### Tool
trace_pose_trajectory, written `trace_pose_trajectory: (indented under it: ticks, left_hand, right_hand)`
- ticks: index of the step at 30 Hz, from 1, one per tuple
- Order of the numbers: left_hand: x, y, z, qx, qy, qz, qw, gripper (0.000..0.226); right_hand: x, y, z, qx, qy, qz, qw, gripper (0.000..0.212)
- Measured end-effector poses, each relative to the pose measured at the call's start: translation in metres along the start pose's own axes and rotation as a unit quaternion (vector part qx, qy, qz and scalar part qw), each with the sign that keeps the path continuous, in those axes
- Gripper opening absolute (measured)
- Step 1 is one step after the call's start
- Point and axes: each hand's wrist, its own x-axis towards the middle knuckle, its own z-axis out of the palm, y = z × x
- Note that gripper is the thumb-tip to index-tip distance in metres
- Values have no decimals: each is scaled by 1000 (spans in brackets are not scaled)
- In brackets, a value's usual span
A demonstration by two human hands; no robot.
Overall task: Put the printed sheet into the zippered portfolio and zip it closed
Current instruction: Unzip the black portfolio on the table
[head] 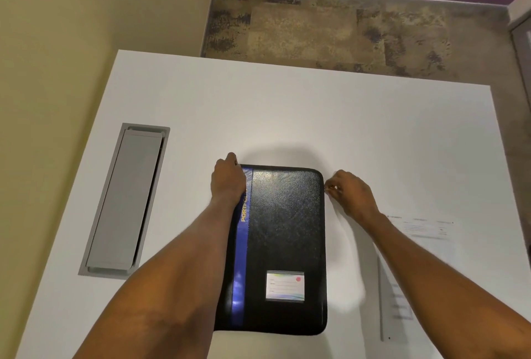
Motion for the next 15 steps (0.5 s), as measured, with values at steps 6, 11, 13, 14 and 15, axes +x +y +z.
trace_pose_trajectory:
  ticks: [6,11,13,14,15]
  left_hand:
    - [-5,3,1,-1,13,-1,1000,19]
    - [-27,27,11,144,88,49,984,31]
    - [-38,40,26,171,80,122,974,40]
    - [-43,47,33,164,60,144,974,46]
    - [-50,55,42,161,35,159,974,54]
  right_hand:
    - [-48,-5,27,49,52,38,997,10]
    - [-56,-13,32,84,75,75,991,13]
    - [-57,-16,33,101,80,93,987,14]
    - [-57,-19,33,109,84,100,985,15]
    - [-59,-20,34,118,88,108,983,15]
